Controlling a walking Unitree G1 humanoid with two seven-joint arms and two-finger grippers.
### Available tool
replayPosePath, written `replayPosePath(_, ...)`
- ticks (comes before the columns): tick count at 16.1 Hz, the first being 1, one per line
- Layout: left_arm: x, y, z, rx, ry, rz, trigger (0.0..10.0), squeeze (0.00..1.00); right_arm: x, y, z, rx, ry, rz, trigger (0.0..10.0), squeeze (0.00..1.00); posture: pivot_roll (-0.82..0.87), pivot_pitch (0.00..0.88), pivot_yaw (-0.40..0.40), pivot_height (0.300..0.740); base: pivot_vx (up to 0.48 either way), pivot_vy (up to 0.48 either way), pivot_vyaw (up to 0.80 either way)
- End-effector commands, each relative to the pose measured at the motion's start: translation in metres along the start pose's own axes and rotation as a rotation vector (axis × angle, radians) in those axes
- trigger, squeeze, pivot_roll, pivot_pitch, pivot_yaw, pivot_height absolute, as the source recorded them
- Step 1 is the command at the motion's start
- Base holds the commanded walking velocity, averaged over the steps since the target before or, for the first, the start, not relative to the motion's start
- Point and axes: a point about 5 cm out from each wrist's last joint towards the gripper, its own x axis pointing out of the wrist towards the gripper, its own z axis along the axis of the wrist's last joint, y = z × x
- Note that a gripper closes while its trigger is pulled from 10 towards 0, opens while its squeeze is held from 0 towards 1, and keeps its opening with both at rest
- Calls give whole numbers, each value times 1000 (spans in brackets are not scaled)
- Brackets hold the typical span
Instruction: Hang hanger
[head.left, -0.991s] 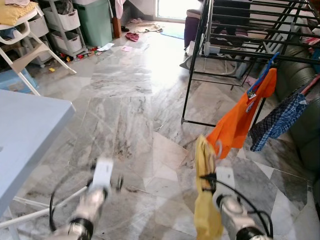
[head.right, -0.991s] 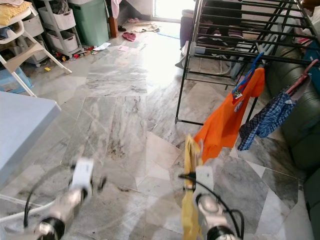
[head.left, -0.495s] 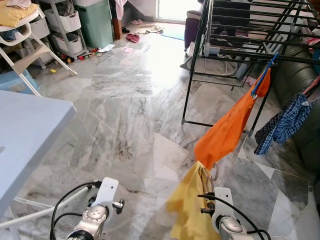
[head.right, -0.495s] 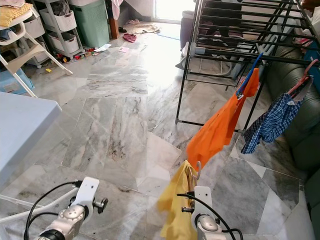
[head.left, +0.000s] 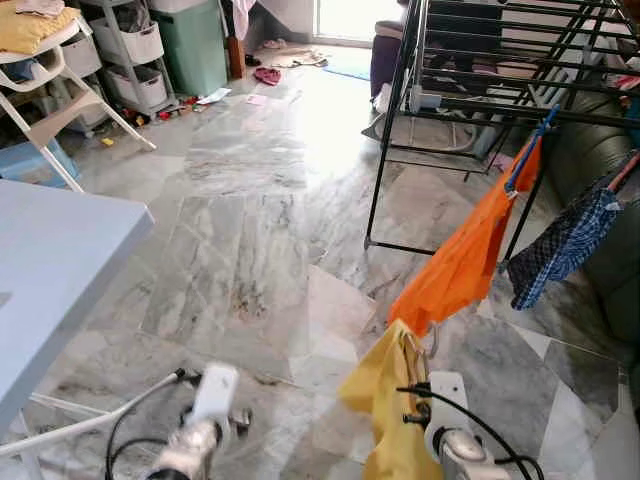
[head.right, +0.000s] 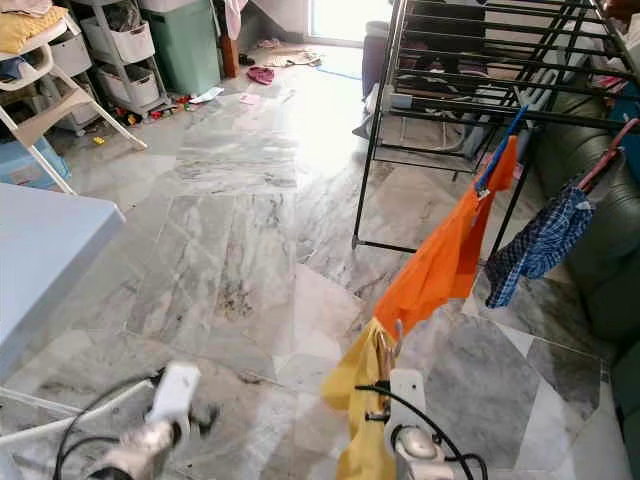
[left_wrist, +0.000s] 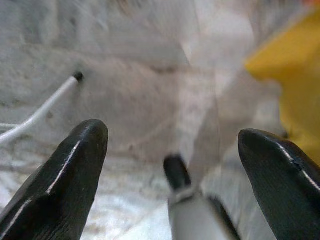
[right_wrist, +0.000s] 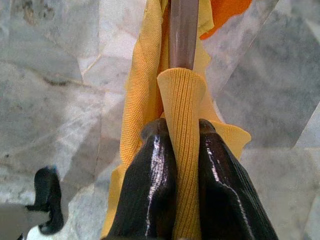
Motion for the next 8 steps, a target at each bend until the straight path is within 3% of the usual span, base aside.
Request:
replayPosePath(1,2,8,20,-48,-74,29,10000,0,3,-5,22,18,-90,-23,10000,0,-105,28,-21,740,0,0,0)
replayPosePath(3,4,9,52,-64,-189,14,10000,0,5,-7,34,26,-124,-31,10000,0,-102,26,-23,740,0,0,0)
replayPosePath(4,2,4,94,-121,-337,-29,10000,0,6,-8,43,31,-145,-35,10000,0,-109,27,-23,740,0,0,0)
replayPosePath(7,-3,-3,133,-147,-474,-63,10000,0,7,-10,49,33,-162,-47,10000,0,-110,27,-19,740,0,0,0)
replayPosePath(8,-4,-2,136,-146,-494,-55,10000,0,7,-11,52,29,-182,-57,10000,0,-111,28,-19,740,0,0,0)
